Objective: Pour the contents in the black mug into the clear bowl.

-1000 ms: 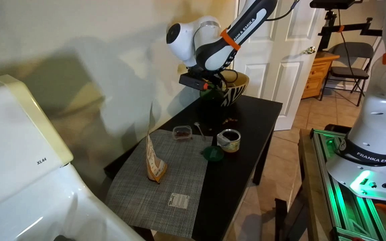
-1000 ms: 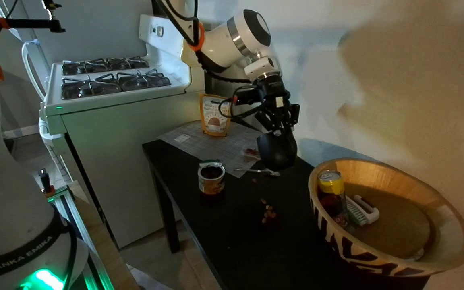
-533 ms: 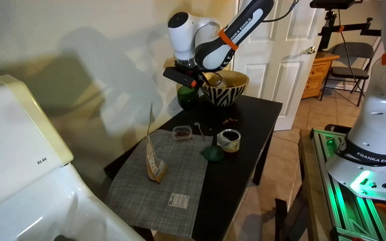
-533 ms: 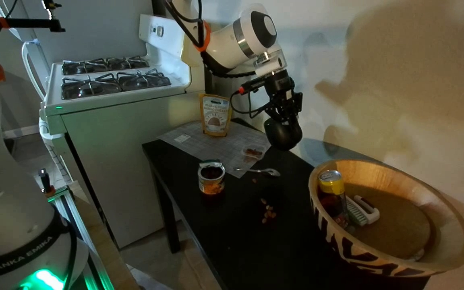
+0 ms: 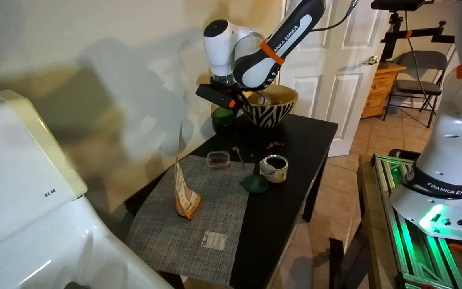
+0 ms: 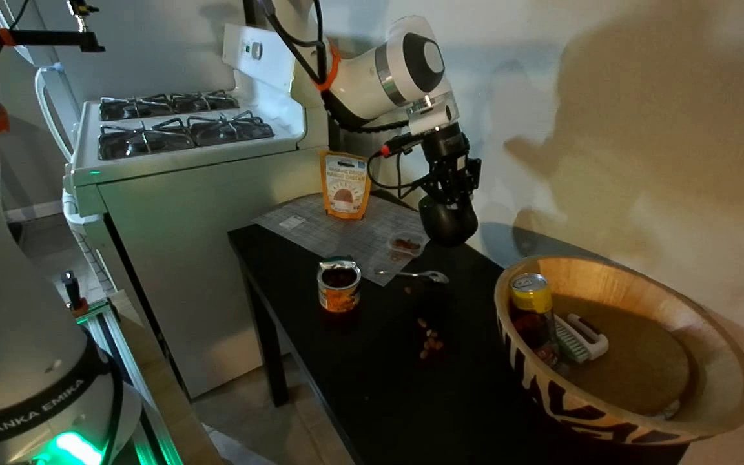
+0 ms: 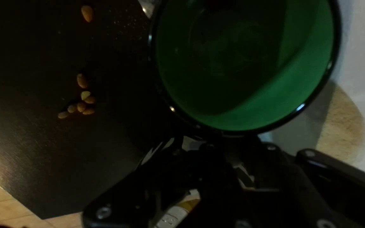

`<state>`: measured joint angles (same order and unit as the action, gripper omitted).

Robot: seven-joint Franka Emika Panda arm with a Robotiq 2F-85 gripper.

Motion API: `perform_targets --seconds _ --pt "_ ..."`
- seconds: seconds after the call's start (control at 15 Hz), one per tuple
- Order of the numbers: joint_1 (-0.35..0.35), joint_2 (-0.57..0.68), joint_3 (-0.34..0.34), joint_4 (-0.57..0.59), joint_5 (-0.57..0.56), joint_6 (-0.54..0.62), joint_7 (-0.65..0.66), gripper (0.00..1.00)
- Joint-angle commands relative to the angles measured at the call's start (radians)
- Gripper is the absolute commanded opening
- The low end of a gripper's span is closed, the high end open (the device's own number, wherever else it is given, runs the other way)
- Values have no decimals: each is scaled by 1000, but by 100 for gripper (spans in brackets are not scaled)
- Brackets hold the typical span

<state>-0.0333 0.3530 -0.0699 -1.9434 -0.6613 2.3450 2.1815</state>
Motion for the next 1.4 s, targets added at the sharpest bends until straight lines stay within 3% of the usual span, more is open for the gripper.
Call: perform_targets --seconds 0.0,0.73,1.33 --pt "17 7 -23 -9 167 -46 30 5" --pt "14 56 -147 7 419 -59 223 5" --pt "10 112 -183 2 554 -68 478 5"
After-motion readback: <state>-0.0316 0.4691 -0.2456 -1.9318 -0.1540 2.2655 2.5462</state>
